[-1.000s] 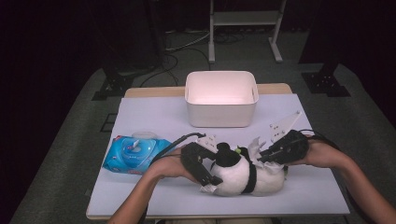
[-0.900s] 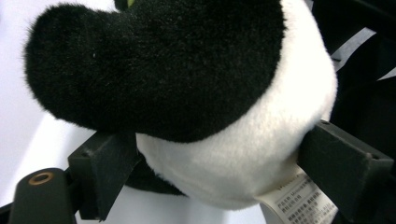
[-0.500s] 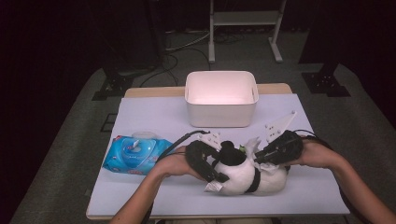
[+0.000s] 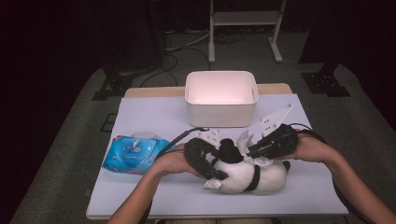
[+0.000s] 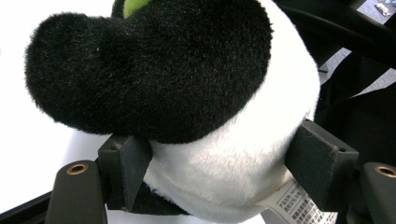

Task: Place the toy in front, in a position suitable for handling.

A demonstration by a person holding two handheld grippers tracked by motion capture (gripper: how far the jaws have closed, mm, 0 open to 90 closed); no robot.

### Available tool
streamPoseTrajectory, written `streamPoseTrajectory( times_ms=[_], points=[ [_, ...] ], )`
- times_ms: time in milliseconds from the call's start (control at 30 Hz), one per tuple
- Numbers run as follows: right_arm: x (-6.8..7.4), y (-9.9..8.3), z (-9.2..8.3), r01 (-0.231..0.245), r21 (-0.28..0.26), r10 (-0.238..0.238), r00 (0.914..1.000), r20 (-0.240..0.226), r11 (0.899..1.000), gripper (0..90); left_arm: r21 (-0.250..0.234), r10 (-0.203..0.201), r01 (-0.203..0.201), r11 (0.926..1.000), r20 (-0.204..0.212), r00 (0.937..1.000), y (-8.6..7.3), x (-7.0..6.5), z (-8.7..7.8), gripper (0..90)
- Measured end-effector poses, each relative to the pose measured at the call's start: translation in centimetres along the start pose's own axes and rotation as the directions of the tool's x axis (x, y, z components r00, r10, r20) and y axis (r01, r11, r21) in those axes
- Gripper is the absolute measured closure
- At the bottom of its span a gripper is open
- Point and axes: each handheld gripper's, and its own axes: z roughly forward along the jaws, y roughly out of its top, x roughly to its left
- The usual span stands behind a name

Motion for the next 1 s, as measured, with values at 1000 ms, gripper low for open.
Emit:
streamPoseTrajectory(
  times_ms=[1000],
  points=[
    [-0.4, -0.1, 0.6, -0.022, -0.06, 0.022, 0.9997, -0.011, 0.998, 80.9, -0.023, -0.004, 0.002, 0.9997, -0.078, 0.997, 1.6, -0.1, -4.5, 26.3]
  ],
)
